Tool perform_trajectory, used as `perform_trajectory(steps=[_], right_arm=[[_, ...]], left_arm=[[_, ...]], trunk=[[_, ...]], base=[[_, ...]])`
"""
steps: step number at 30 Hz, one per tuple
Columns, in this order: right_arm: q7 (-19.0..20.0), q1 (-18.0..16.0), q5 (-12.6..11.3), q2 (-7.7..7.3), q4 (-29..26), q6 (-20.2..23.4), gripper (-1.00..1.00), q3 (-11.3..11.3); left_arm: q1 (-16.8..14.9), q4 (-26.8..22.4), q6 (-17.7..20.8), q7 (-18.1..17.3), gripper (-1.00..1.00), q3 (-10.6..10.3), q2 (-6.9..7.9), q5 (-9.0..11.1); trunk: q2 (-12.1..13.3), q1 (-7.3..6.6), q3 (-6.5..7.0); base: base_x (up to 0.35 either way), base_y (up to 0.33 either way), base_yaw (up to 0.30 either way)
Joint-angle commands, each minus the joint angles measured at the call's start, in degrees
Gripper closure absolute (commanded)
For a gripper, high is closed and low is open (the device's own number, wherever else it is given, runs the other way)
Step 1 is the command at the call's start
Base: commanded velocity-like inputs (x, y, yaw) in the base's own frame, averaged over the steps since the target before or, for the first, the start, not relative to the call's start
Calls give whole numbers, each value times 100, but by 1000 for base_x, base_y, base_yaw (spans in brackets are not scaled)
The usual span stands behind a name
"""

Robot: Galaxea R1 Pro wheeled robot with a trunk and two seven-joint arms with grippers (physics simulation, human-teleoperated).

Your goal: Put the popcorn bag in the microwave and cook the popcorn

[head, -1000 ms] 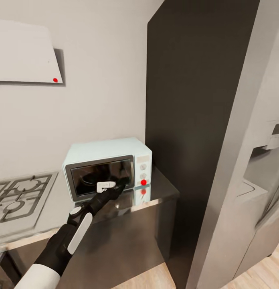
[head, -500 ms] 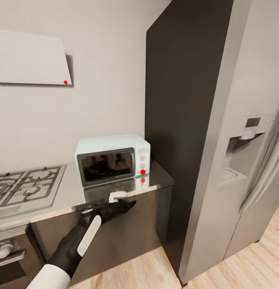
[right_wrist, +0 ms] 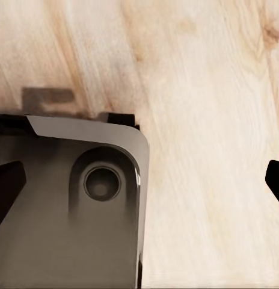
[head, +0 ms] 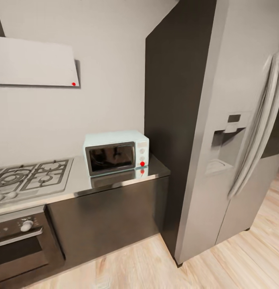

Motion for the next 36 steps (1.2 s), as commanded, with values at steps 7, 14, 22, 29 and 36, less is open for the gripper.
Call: perform_trajectory(steps=[7, 14, 22, 29, 36], right_arm=[[5, -8, 33, 1, 18, -33, -100, -8], [5, -8, 33, -2, 18, -15, -100, -12], [6, -8, -5, -1, 20, -7, -100, -27], [0, -8, 15, 25, 18, -7, -100, -15], [-3, -8, 4, 28, 19, -14, -100, -21]], left_arm=[[887, 11, -651, 12, -100, -34, 75, 67], [1324, 17, -1108, 15, -100, -33, 130, 78], [1411, 17, -1168, 18, -100, -34, 199, 77], [1412, 17, -1177, 17, -100, -33, 198, 76], [1412, 17, -1177, 18, -100, -33, 201, 85]], trunk=[[-5, -3, -6], [-5, -3, -6], [-5, -3, -6], [-5, -3, -6], [-5, -3, -6]], base=[[-180, 0, 0], [-6, 0, 0], [0, 0, 56], [0, 0, 264], [0, 0, 274]])
